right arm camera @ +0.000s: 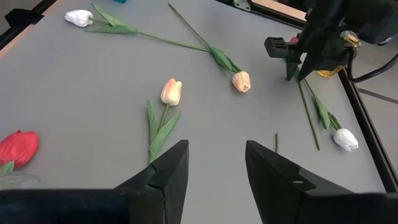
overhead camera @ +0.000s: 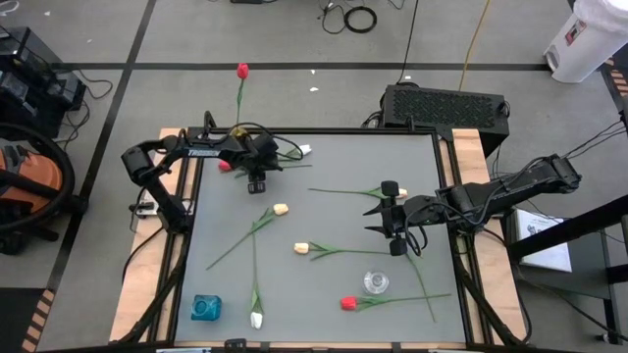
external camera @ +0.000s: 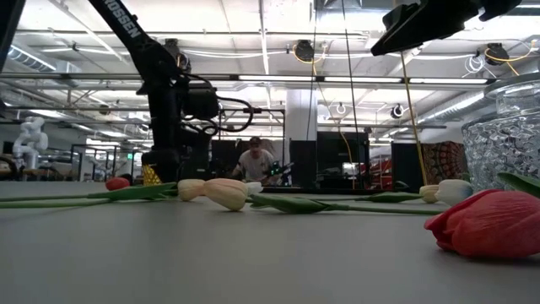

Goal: Sort flowers into vase by color
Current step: Put the top red tulip into the yellow vase

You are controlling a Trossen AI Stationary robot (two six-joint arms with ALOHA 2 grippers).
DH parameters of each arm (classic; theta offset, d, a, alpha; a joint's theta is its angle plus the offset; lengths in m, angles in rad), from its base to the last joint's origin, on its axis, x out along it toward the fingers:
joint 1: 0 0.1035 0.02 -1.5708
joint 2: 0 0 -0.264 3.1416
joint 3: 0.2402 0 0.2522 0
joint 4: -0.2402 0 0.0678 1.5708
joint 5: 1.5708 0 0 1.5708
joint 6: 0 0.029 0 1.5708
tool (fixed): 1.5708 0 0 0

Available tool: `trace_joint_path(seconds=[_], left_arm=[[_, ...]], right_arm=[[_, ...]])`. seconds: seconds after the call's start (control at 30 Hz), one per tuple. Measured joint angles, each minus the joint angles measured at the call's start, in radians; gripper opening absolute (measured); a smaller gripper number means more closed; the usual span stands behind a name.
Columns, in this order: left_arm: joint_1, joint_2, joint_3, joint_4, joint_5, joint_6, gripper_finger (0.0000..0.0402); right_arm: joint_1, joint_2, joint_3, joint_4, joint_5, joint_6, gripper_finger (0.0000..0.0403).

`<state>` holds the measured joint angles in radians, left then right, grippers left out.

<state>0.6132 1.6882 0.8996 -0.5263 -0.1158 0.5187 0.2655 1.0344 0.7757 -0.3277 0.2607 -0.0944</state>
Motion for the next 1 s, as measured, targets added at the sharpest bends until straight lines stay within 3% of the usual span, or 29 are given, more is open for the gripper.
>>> trace_joint_path(seconds=[0.63, 1.0], left_arm=[[0.004, 0.001, 0.042, -0.007, -0.023, 0.019, 0.013], [0.047, 0.001, 0.042, -0.014, 0.041, 0.011, 0.013]], right_arm=[[0.0, 0.0, 0.0, 0.0, 0.0, 0.005, 0.0151], [0.0, 0.0, 0.0, 0.001, 0.0, 0.005, 0.0151]])
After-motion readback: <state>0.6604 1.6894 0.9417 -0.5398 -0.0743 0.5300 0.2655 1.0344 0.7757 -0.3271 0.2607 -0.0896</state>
